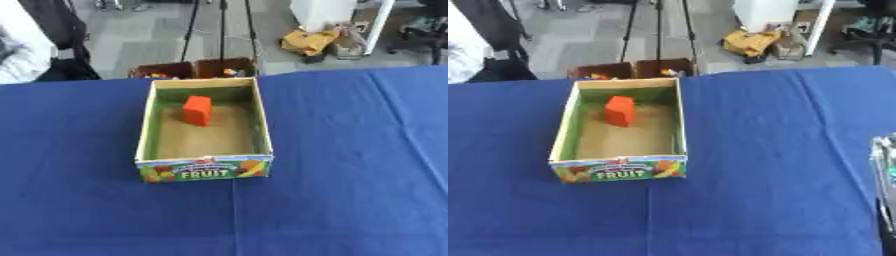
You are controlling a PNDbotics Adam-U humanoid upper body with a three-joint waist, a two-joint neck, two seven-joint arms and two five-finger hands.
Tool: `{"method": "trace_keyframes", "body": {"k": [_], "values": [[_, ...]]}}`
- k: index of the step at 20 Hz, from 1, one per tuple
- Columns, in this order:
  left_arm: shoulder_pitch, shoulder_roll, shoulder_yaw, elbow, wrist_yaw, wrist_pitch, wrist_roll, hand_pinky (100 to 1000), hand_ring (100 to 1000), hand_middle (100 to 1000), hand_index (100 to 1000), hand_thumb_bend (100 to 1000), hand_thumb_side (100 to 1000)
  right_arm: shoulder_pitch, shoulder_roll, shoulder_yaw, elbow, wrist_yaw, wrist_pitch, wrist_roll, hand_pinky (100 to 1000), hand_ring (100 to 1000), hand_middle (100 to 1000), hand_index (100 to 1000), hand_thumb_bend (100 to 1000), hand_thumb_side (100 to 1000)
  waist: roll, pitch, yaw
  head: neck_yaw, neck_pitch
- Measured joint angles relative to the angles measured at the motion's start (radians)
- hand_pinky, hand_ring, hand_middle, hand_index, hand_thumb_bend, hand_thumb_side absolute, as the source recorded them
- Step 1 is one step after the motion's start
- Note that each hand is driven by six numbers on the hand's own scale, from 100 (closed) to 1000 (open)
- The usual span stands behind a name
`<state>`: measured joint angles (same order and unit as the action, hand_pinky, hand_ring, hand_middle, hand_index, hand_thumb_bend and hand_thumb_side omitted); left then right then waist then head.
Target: Pick up objects on the table and place them in the box.
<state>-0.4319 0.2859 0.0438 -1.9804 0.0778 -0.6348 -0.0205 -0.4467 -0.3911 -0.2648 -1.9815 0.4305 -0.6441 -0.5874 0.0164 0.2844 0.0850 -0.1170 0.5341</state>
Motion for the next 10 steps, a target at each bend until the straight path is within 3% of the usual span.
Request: {"method": "trace_keyframes", "body": {"k": [10], "values": [[0.0,-0.007,0.003,0.0,0.005,0.004,-0.051,702,851,824,973,100,848,0.007,0.003,0.001,0.0,0.0,-0.002,0.002,594,625,499,591,100,1000,0.0,-0.006,0.002,0.004,0.002]]}}
